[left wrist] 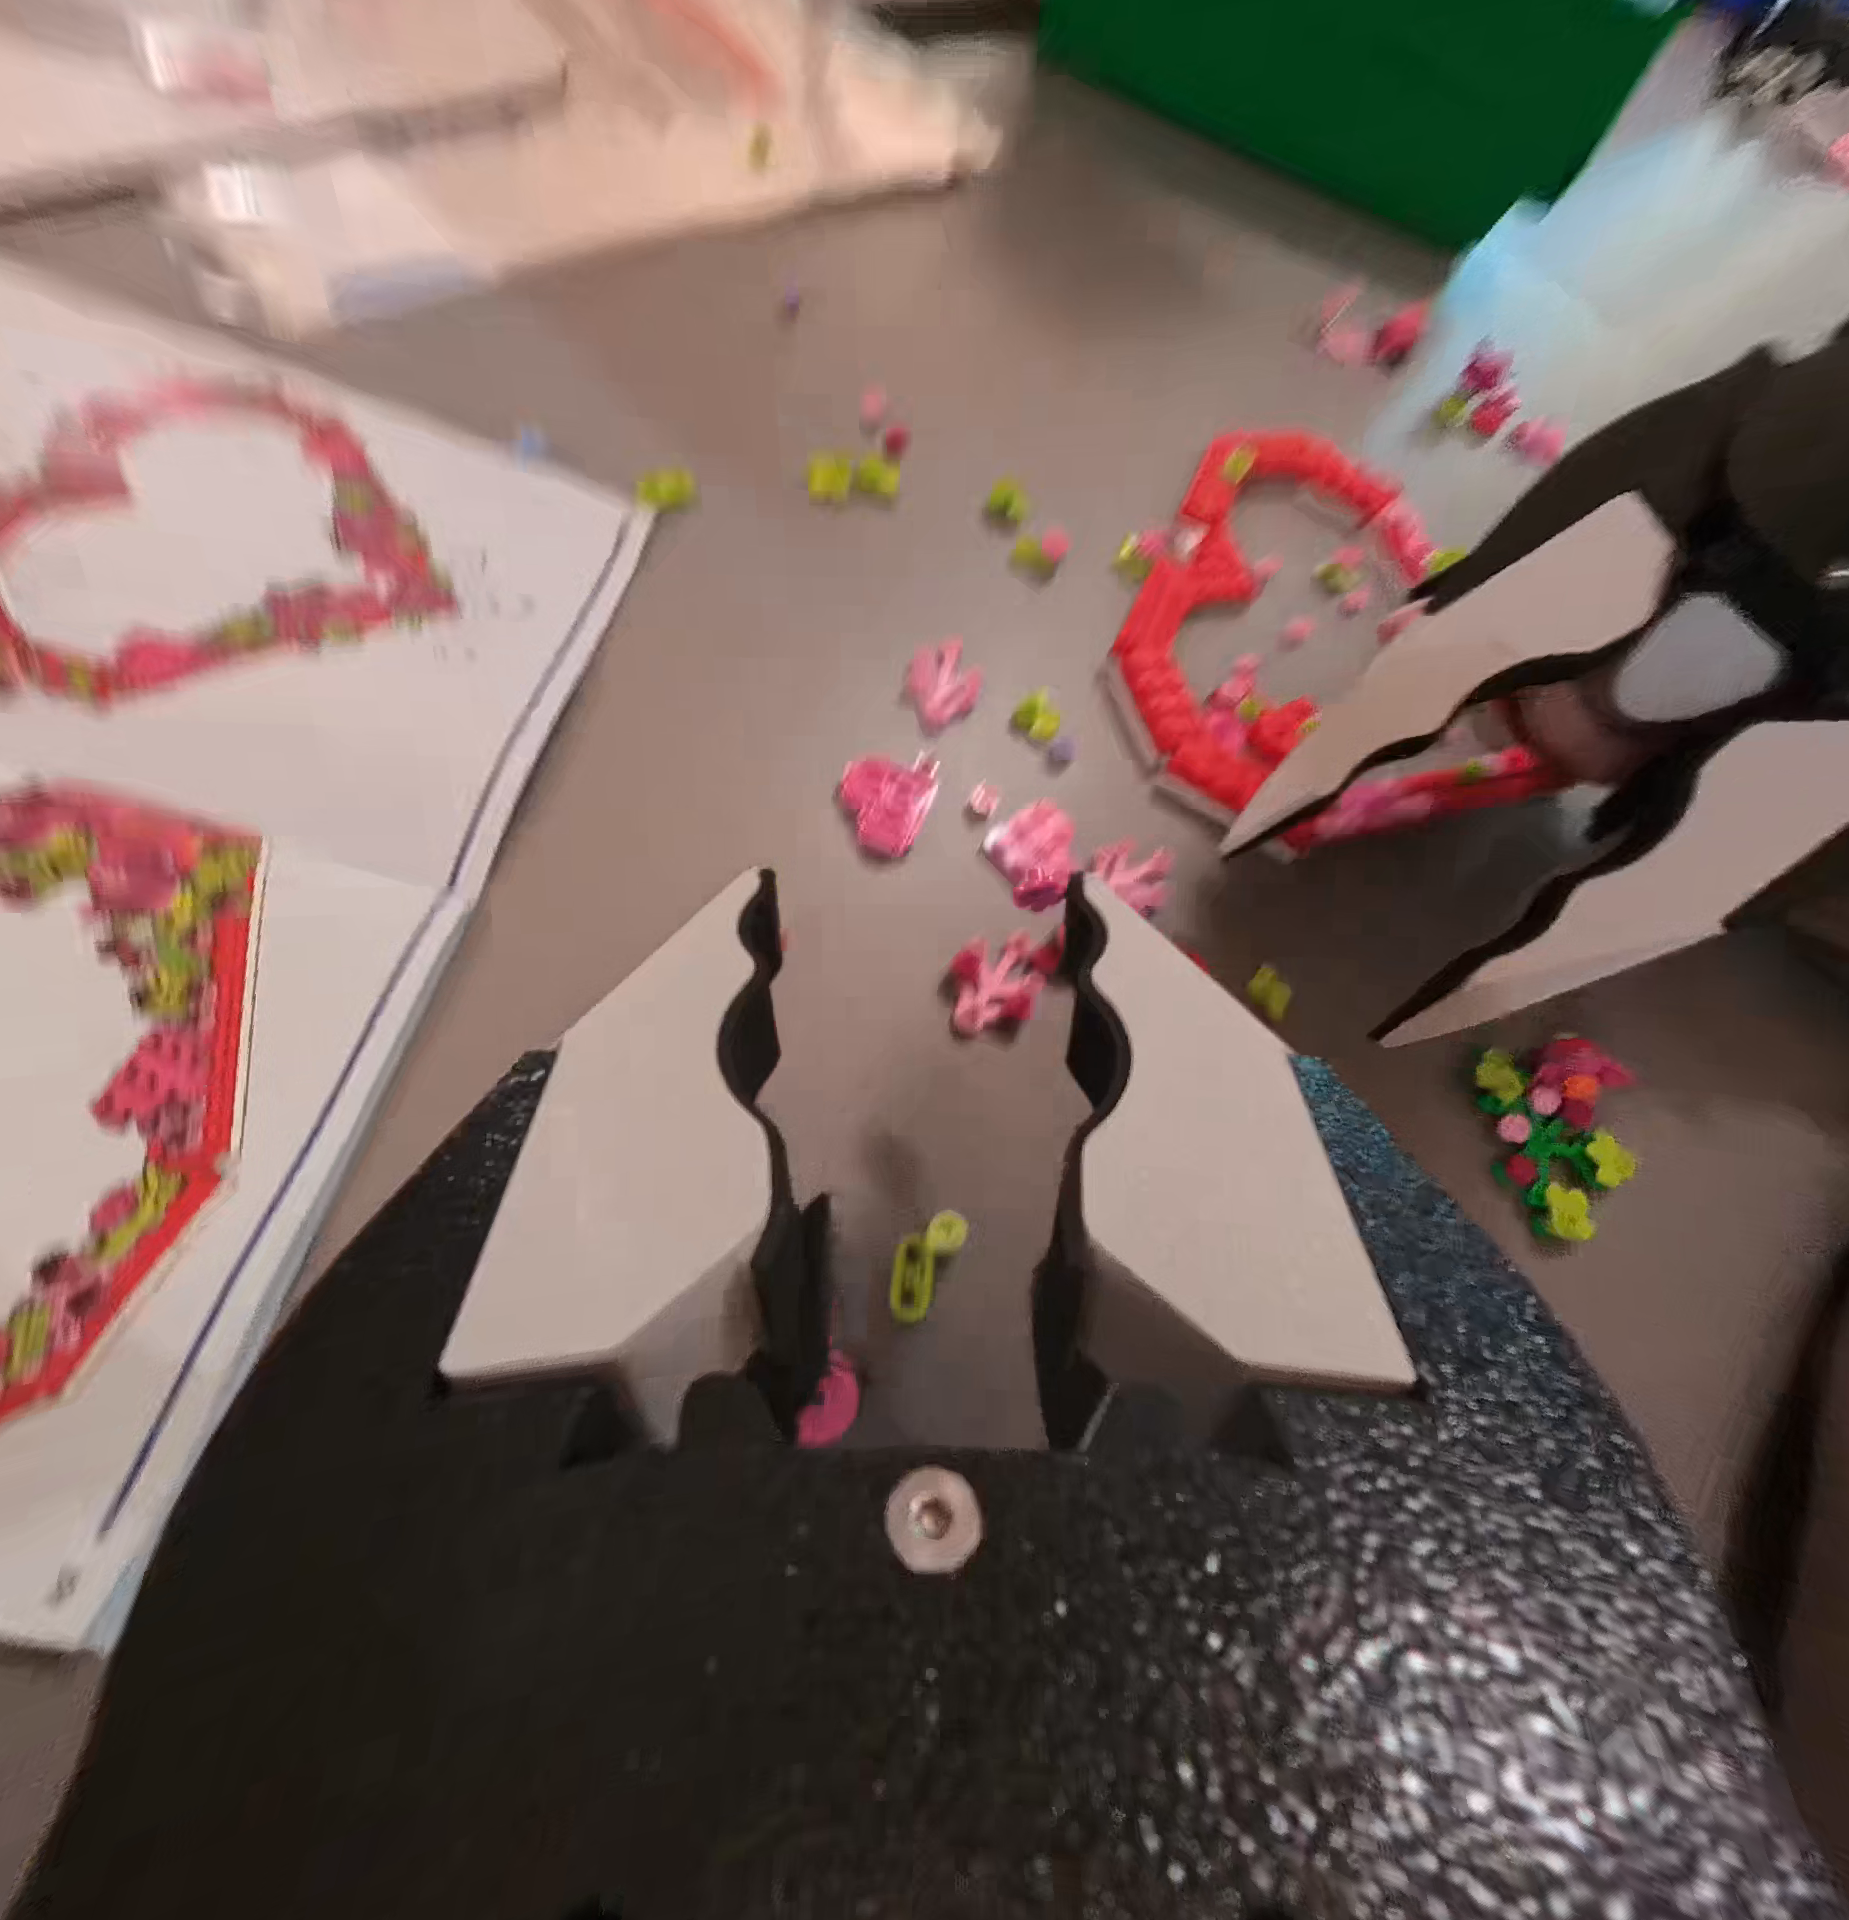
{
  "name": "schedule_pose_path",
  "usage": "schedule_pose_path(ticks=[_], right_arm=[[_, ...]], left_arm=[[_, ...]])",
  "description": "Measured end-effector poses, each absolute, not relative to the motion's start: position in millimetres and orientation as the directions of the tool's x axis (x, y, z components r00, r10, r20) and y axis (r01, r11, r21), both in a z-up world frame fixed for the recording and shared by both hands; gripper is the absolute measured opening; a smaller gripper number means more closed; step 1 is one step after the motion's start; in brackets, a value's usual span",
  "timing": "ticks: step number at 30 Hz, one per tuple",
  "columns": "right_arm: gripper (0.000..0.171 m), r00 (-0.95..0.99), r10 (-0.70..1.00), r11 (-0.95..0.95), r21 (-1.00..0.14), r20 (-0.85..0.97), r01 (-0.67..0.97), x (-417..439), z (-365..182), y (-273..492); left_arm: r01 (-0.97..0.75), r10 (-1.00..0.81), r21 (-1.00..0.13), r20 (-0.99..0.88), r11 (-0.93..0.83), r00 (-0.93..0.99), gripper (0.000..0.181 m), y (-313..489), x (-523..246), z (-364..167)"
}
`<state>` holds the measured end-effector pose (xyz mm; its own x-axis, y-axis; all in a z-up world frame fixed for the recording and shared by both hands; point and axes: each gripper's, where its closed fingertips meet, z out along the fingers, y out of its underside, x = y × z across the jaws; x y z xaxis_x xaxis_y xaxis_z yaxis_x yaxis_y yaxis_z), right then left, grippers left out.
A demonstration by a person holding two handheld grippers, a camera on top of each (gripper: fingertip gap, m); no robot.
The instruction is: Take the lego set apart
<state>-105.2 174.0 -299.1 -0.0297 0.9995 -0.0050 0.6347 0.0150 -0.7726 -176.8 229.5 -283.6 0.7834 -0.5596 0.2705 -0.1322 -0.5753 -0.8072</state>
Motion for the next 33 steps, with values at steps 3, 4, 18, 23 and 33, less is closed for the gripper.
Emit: schedule_pose_path(ticks=[3,4,18,23,33], right_arm=[[0.052,0.091,0.985,0.087,-0.886,0.144,0.456,-96,-254,200],[0.051,0.166,0.964,0.128,-0.912,0.206,0.39,-86,-236,213],[0.044,0.91,0.4,0.319,-0.948,0.11,-0.025,185,-130,328],[0.041,0.958,0.283,0.312,-0.949,0.051,-0.042,240,-131,326],[0.04,0.959,0.282,0.209,-0.973,-0.034,-0.096,253,-163,347]], left_arm=[[-0.109,-0.631,-0.953,0.099,-0.283,0.769,0.054,231,-168,-238],[-0.116,-0.637,-0.981,0.01,-0.156,0.771,0.054,229,-166,-223],[-0.213,-0.533,-0.875,-0.441,0.435,0.722,0.052,190,-149,-182],[-0.162,-0.557,-0.921,-0.347,0.354,0.754,0.053,204,-160,-190],[-0.125,-0.578,-0.948,-0.279,0.292,0.767,0.05,216,-165,-198]])
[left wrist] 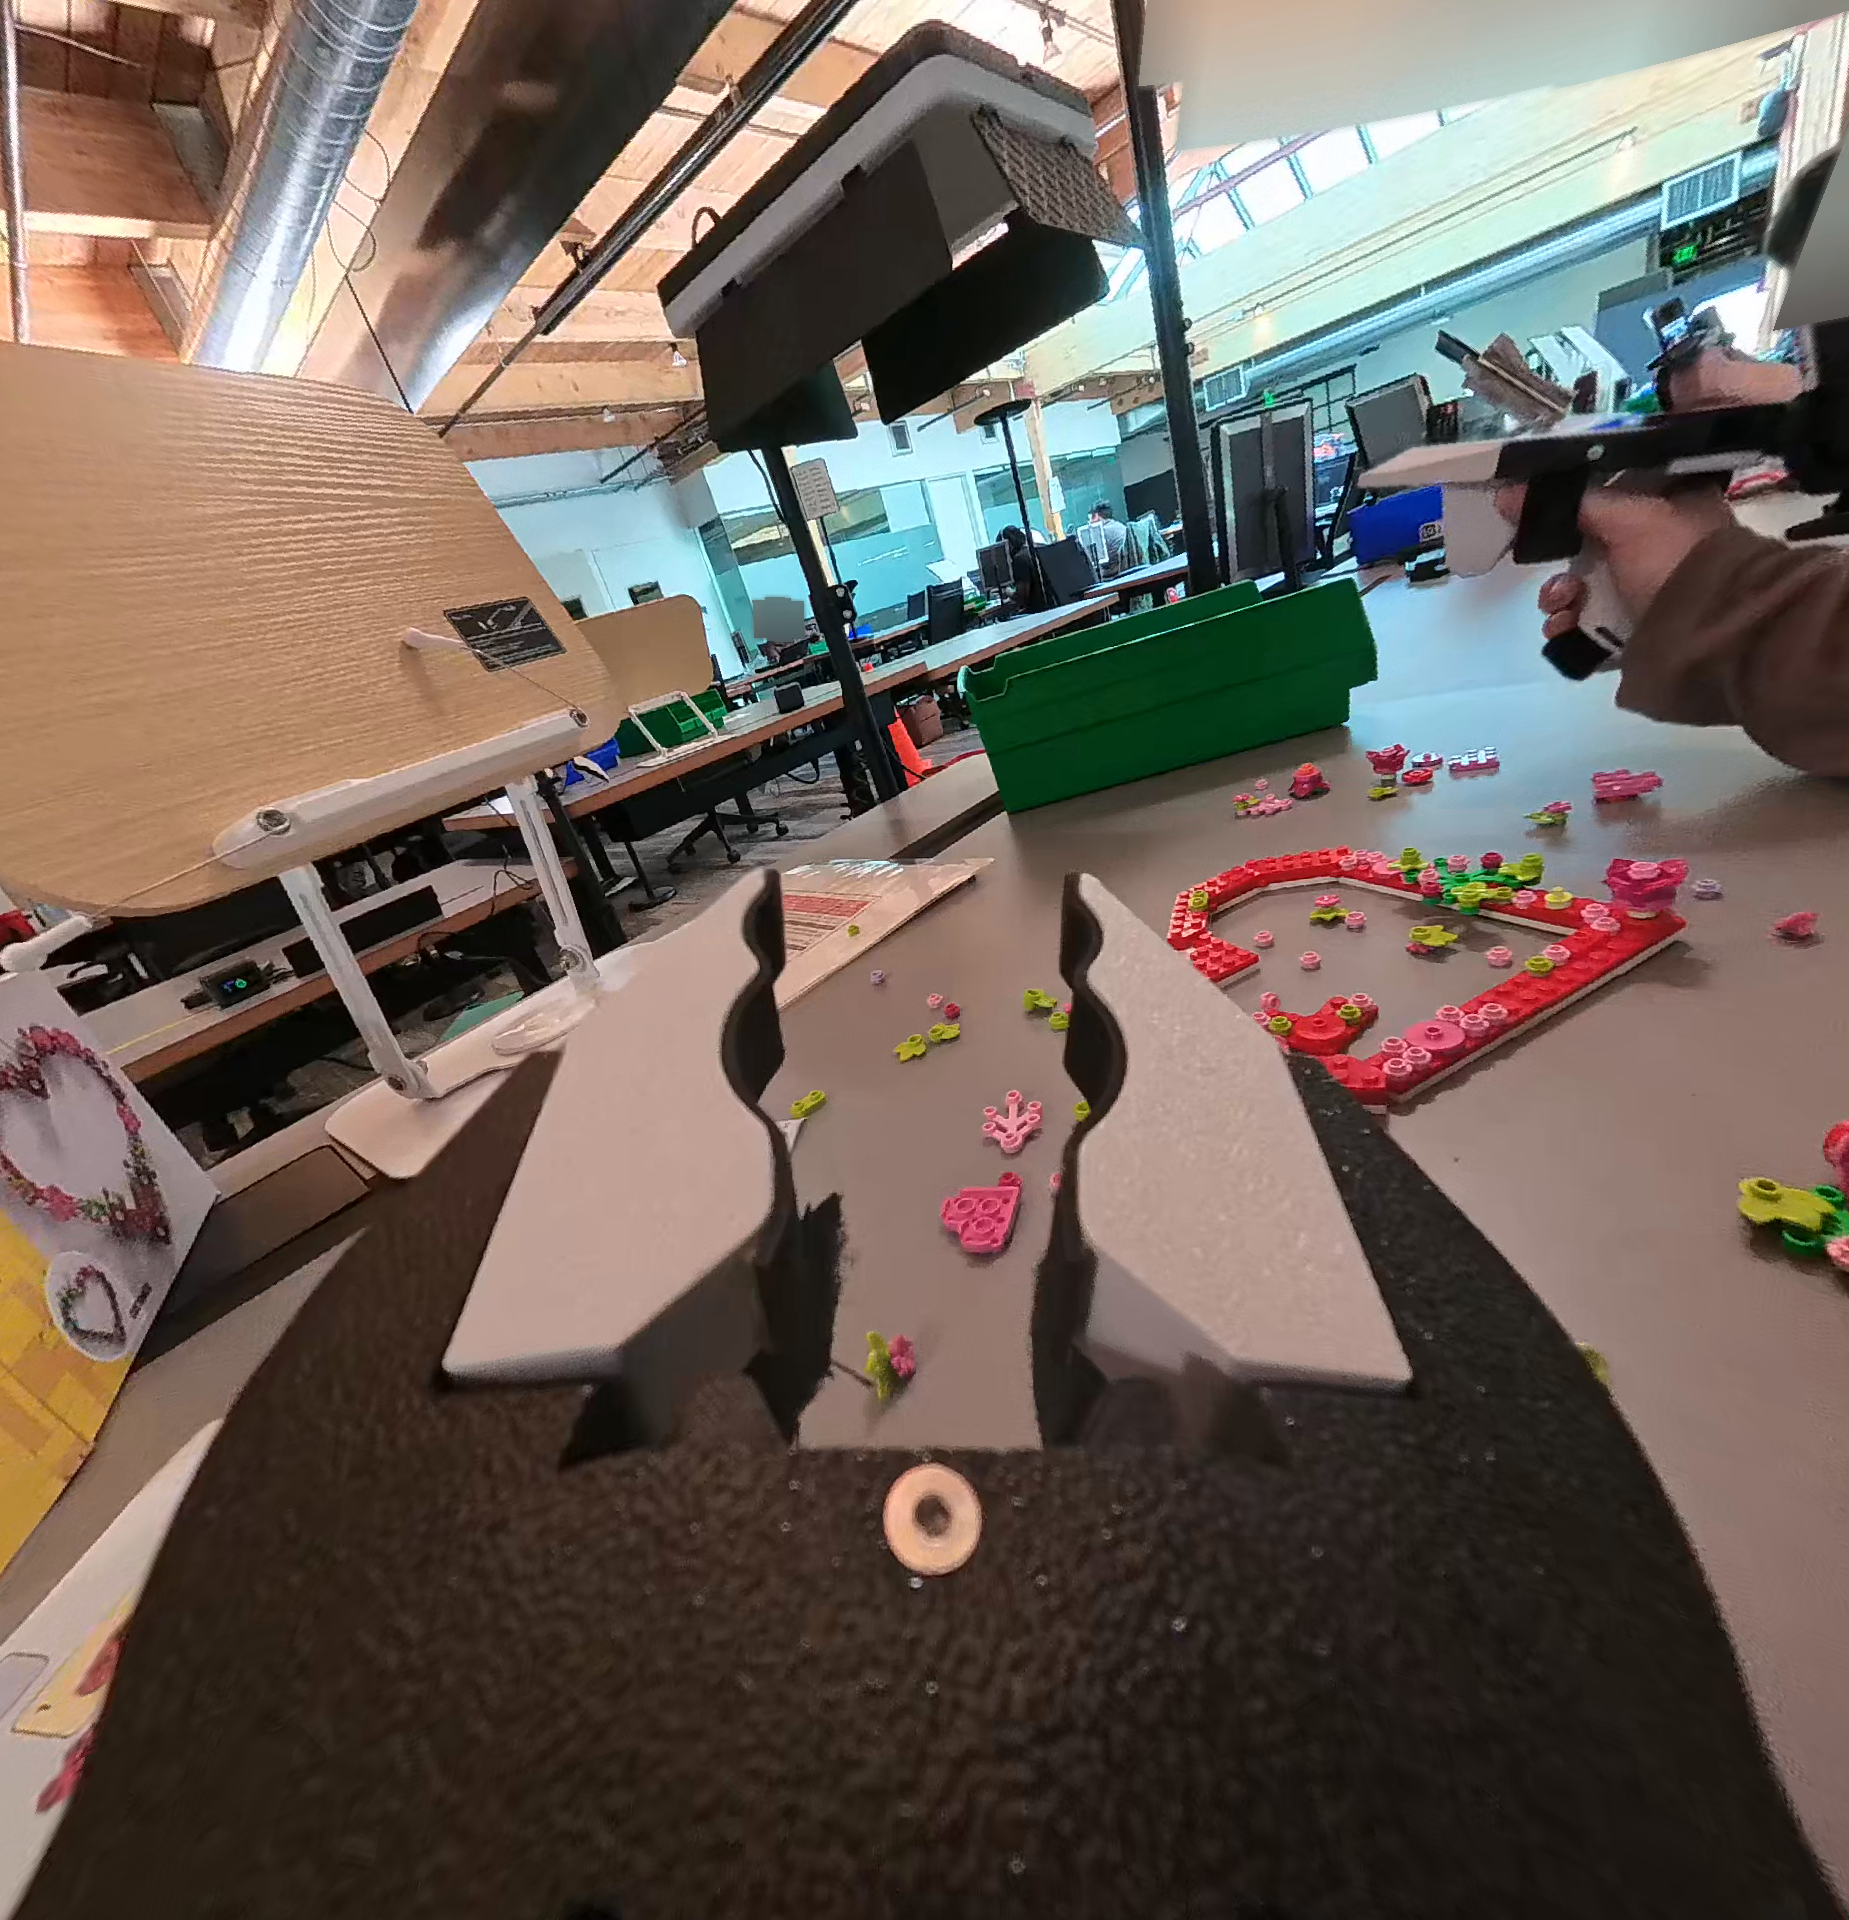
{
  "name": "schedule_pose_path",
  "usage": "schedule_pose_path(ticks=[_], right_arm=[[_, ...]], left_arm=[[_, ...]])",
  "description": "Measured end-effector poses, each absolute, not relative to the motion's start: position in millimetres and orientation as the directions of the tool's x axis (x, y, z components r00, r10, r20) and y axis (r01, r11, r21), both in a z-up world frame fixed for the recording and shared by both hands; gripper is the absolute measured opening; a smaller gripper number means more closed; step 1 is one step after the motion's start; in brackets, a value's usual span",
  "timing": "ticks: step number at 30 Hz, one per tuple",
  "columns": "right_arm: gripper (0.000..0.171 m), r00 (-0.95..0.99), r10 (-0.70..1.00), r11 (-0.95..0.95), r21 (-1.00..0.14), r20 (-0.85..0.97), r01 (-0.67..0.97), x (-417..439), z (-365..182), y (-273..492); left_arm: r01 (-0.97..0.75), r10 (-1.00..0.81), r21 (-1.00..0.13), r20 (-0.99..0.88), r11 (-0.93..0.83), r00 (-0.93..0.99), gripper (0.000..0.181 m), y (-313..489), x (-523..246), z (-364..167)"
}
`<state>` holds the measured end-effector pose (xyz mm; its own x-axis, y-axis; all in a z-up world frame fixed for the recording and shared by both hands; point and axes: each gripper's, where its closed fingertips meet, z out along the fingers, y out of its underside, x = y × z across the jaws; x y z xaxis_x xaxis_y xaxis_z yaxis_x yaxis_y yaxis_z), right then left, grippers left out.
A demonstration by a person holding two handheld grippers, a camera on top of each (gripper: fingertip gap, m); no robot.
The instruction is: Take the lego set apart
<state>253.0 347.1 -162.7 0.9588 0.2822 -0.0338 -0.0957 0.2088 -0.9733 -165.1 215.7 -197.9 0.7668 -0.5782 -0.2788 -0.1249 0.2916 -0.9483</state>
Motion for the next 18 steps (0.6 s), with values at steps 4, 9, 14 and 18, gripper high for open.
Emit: schedule_pose_path(ticks=[4,9,14,18], right_arm=[[0.039,0.956,0.291,0.187,-0.979,-0.025,-0.083,250,-169,350],[0.032,0.898,0.437,-0.065,-0.994,0.056,0.093,236,-207,352],[0.038,0.816,0.571,-0.468,-0.853,-0.092,0.232,222,-286,340],[0.034,0.836,0.549,-0.569,-0.729,0.01,0.382,228,-321,340]], left_arm=[[-0.101,-0.589,-0.956,-0.251,0.276,0.768,0.049,217,-166,-198],[-0.062,-0.616,-0.971,-0.197,0.232,0.763,0.048,219,-166,-201],[-0.066,-0.613,-0.972,-0.194,0.225,0.766,0.046,221,-168,-203],[-0.081,-0.622,-0.974,-0.197,0.21,0.758,0.047,222,-166,-206]])
